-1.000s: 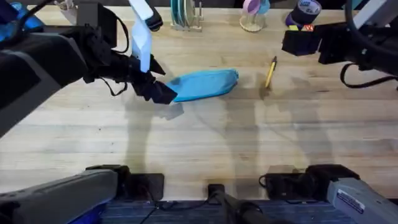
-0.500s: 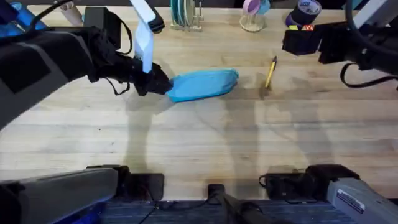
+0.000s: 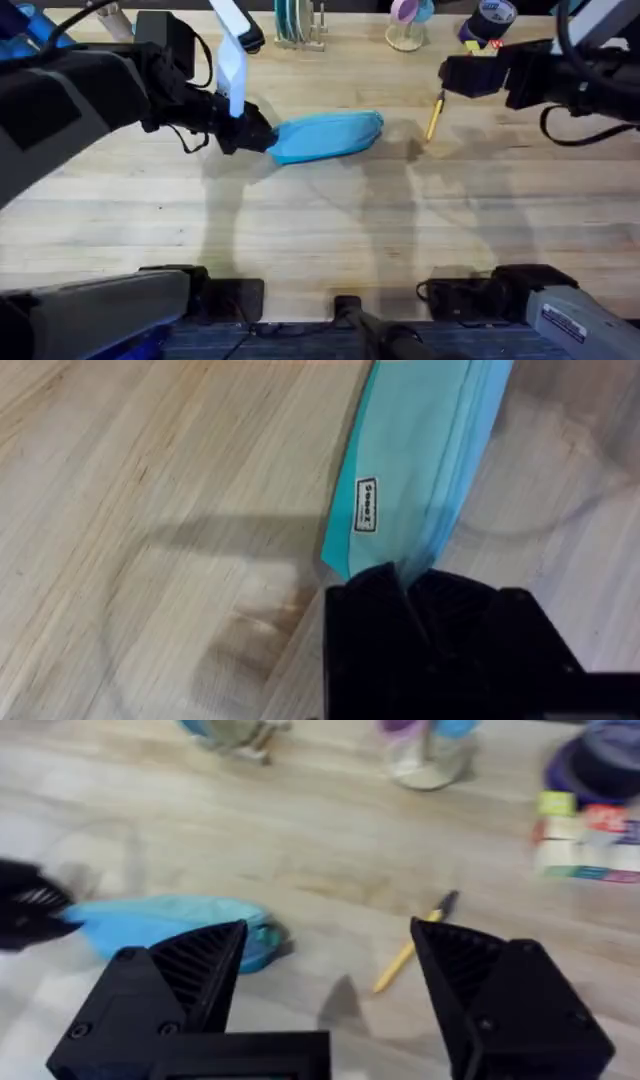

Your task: Unzip the bag, pick up the pens from the table one at a time and place them inside, then zip the bag closed.

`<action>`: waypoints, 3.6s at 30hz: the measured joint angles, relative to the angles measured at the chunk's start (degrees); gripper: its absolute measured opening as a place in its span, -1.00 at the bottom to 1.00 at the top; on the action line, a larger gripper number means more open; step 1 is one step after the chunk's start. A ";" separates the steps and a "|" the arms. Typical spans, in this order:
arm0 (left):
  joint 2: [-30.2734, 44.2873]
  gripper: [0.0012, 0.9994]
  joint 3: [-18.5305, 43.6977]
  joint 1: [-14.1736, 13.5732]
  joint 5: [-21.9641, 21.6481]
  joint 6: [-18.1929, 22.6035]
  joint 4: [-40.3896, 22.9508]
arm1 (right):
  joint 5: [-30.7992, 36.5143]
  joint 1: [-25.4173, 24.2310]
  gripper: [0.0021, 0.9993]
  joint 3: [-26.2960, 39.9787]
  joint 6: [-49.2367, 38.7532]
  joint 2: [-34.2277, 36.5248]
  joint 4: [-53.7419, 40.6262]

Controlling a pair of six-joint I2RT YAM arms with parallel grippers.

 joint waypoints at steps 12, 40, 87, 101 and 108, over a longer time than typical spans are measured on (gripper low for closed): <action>0.01 -0.92 0.00 0.01 0.00 0.00 -0.07 | -15.94 0.00 0.99 0.02 0.61 10.74 -1.58; 0.01 -0.92 0.02 -0.01 0.00 0.00 -0.20 | -18.96 0.00 0.99 0.09 8.38 24.25 -2.93; 0.00 -0.92 0.02 -0.01 0.04 0.00 -0.42 | -27.70 3.65 -0.91 0.11 19.96 36.71 10.58; 0.00 -0.92 0.02 0.02 -0.02 0.00 -0.48 | -26.78 4.18 -0.94 0.55 18.53 34.77 11.01; 0.00 -0.92 0.02 0.06 -0.51 0.00 -0.81 | -16.26 9.87 -0.94 4.39 13.00 29.93 5.66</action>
